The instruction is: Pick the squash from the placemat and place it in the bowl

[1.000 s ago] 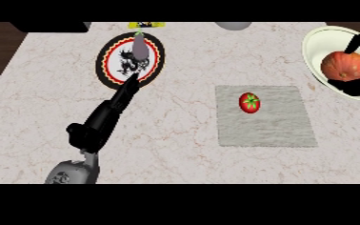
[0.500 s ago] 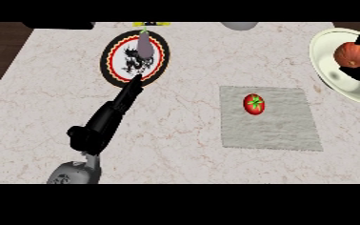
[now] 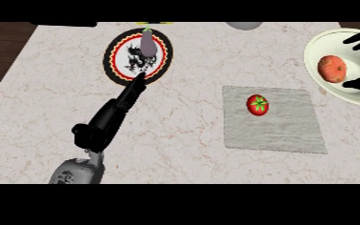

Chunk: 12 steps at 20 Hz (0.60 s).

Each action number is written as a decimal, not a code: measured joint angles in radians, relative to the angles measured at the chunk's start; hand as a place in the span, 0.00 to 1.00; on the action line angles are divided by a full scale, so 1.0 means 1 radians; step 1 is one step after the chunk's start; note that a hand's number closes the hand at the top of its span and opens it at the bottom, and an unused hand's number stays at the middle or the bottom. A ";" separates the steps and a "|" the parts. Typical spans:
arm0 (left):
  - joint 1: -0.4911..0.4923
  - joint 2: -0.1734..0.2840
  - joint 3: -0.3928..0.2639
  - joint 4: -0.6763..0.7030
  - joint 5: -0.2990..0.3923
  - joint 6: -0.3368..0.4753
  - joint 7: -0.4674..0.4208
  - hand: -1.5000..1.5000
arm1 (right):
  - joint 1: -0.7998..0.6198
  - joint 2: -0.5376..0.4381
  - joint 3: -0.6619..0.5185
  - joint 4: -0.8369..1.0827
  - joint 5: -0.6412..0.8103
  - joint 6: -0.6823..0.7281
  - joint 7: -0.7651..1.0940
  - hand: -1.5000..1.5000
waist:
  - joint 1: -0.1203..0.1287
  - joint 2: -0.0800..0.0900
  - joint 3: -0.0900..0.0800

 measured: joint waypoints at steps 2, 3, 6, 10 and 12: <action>-0.018 0.004 0.013 0.013 0.008 -0.006 -0.001 0.50 | -0.021 -0.005 -0.021 0.045 -0.016 -0.003 -0.052 0.00 | -0.001 0.001 0.000; -0.015 0.009 0.017 0.008 0.012 -0.011 0.003 0.50 | -0.031 -0.015 -0.035 0.064 -0.026 -0.001 -0.073 0.00 | -0.001 0.001 0.001; -0.017 0.015 0.023 0.007 0.016 -0.018 0.007 0.50 | -0.062 -0.034 -0.083 0.112 -0.063 -0.008 -0.104 0.00 | -0.003 0.000 0.001; -0.020 0.009 0.019 -0.005 0.013 -0.012 0.017 0.50 | -0.107 -0.061 -0.174 0.160 -0.140 -0.017 -0.093 0.00 | 0.000 0.001 0.001; -0.023 0.010 0.021 0.000 0.011 -0.013 0.018 0.50 | -0.120 -0.084 -0.220 0.185 -0.179 -0.013 -0.081 0.00 | 0.000 0.003 0.001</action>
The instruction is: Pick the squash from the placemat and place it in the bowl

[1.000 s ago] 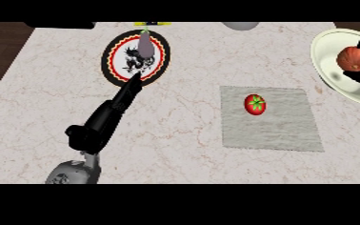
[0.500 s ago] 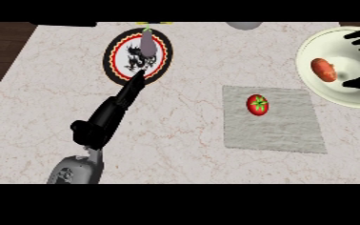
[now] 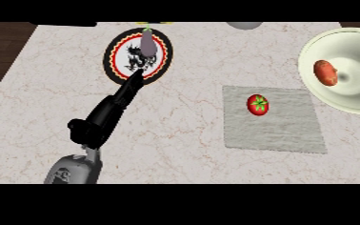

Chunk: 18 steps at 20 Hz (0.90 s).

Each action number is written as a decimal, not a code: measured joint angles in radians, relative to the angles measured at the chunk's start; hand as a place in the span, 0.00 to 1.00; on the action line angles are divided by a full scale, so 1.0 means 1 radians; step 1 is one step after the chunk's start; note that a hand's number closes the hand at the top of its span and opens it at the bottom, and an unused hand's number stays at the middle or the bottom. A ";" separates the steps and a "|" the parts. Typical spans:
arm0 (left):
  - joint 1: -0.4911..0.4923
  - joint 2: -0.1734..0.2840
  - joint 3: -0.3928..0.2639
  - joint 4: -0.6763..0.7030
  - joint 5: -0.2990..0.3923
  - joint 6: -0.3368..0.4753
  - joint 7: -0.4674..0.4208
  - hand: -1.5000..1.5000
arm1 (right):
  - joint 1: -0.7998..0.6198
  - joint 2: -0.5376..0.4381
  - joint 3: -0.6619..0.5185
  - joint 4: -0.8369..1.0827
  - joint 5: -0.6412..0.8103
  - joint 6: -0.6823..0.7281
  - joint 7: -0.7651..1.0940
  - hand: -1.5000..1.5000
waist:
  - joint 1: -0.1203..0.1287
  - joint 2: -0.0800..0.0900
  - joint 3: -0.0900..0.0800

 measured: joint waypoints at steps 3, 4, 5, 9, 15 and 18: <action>0.006 -0.003 -0.001 0.009 -0.004 0.002 -0.013 0.50 | -0.009 -0.049 -0.057 0.038 -0.051 0.040 0.020 0.00 | -0.002 0.001 0.000; 0.000 0.000 0.005 0.011 0.000 -0.001 -0.010 0.50 | -0.004 -0.061 -0.073 0.048 -0.065 0.045 0.019 0.00 | -0.002 0.002 0.000; -0.003 0.001 0.006 0.013 -0.001 -0.003 -0.012 0.50 | -0.001 -0.084 -0.087 0.058 -0.076 0.058 0.027 0.00 | -0.003 0.003 0.001; 0.014 0.001 0.002 0.005 -0.003 -0.004 -0.026 0.50 | 0.041 -0.158 -0.154 0.093 -0.136 0.101 0.015 0.00 | -0.004 0.004 0.002; 0.017 0.000 0.010 0.014 -0.001 -0.004 -0.045 0.50 | 0.125 -0.248 -0.226 0.122 -0.201 0.177 -0.034 0.00 | -0.012 0.010 0.007; 0.016 0.002 0.013 0.012 0.001 -0.004 -0.045 0.50 | 0.171 -0.272 -0.244 0.131 -0.217 0.211 -0.065 0.00 | -0.012 0.013 0.009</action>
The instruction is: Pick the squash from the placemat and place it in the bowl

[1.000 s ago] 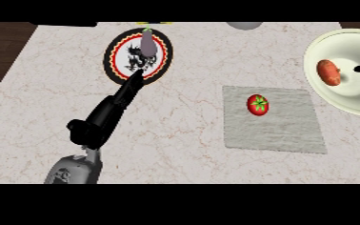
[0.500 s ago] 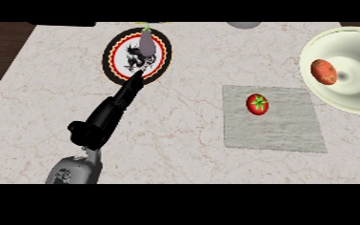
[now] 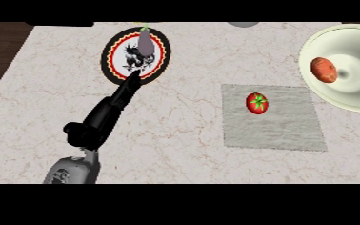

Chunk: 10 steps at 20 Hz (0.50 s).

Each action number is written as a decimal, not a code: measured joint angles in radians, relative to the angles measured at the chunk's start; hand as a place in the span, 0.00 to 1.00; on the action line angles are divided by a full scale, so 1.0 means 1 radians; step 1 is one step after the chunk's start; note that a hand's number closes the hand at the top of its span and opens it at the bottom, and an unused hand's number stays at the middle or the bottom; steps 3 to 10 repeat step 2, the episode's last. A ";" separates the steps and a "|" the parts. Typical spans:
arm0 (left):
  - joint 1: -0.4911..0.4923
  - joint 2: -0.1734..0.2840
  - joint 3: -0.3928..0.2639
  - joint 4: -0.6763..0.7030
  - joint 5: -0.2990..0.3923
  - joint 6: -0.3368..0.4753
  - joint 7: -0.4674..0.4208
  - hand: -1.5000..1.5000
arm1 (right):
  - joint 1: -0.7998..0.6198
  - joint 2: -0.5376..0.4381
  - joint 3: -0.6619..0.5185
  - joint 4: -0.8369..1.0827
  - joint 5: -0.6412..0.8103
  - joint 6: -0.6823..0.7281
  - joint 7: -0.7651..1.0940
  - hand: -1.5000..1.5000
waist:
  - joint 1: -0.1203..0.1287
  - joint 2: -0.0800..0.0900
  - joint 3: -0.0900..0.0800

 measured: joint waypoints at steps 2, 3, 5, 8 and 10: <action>-0.003 -0.001 0.002 0.002 0.001 0.001 0.002 0.50 | 0.023 -0.017 -0.011 0.005 -0.011 0.042 -0.019 0.00 | -0.003 0.000 0.001; -0.003 -0.001 0.002 0.002 0.001 0.001 0.002 0.50 | 0.023 -0.017 -0.011 0.005 -0.011 0.042 -0.019 0.00 | -0.003 0.000 0.001; -0.003 -0.001 0.002 0.002 0.001 0.001 0.002 0.50 | 0.023 -0.017 -0.011 0.005 -0.011 0.042 -0.019 0.00 | -0.003 0.000 0.001; -0.003 -0.001 0.002 0.002 0.001 0.001 0.002 0.50 | 0.023 -0.017 -0.011 0.005 -0.011 0.042 -0.019 0.00 | -0.003 0.000 0.001; -0.003 -0.001 0.002 0.002 0.001 0.001 0.002 0.50 | 0.023 -0.017 -0.011 0.005 -0.011 0.042 -0.019 0.00 | -0.003 0.000 0.001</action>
